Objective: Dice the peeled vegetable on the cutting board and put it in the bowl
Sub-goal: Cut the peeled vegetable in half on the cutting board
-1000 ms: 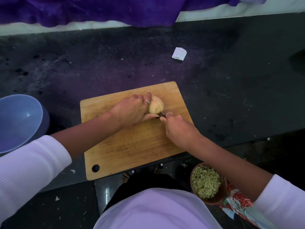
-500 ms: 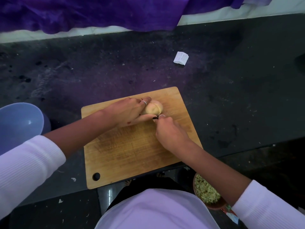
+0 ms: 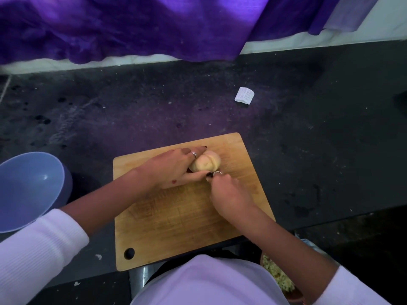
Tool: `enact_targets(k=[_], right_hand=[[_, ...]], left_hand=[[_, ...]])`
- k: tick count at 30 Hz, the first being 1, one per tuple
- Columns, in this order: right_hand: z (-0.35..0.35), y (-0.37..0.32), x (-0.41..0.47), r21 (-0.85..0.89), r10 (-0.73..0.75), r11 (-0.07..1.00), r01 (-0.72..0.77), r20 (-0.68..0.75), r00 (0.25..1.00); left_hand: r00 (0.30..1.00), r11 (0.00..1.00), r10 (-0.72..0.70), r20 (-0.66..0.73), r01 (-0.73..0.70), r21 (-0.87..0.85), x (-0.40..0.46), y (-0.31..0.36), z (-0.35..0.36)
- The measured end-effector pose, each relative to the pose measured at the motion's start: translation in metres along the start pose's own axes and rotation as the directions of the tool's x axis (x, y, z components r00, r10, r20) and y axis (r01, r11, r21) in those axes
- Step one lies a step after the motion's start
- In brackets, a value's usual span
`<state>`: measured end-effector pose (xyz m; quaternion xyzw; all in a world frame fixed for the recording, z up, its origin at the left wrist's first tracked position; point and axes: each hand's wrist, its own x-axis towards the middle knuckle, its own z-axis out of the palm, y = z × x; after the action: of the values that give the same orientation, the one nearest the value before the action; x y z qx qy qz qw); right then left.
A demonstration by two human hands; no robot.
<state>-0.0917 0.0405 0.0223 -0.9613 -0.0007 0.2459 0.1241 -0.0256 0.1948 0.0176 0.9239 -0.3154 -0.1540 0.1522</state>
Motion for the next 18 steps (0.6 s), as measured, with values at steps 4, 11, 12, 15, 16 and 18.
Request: enact_targets(k=[4,11,12,15,16,18], right_hand=[[0.0,0.017,-0.02,0.029,0.024,0.999,-0.026,0.054,0.998],[0.004,0.041,-0.052,0.058,0.063,0.996,-0.065,0.034,0.997],[0.005,0.043,-0.054,0.078,0.067,0.995,-0.069,0.034,0.997],[0.006,0.047,-0.058,0.134,0.066,0.988,-0.07,0.031,0.997],[0.007,0.048,-0.058,0.141,0.064,0.988,-0.067,0.024,0.998],[0.006,0.049,-0.06,0.143,0.064,0.987,-0.066,0.019,0.998]], left_hand=[[0.998,0.998,-0.057,-0.033,0.056,-0.033,-0.013,0.006,0.006],[0.982,0.981,-0.175,-0.075,0.167,-0.101,-0.033,0.021,0.031],[0.976,0.976,-0.196,-0.098,0.185,-0.113,-0.034,0.024,0.035],[0.955,0.951,-0.251,-0.16,0.213,-0.223,-0.035,0.033,0.045],[0.945,0.933,-0.275,-0.177,0.218,-0.286,-0.035,0.035,0.047],[0.922,0.896,-0.322,-0.214,0.224,-0.384,-0.034,0.038,0.049]])
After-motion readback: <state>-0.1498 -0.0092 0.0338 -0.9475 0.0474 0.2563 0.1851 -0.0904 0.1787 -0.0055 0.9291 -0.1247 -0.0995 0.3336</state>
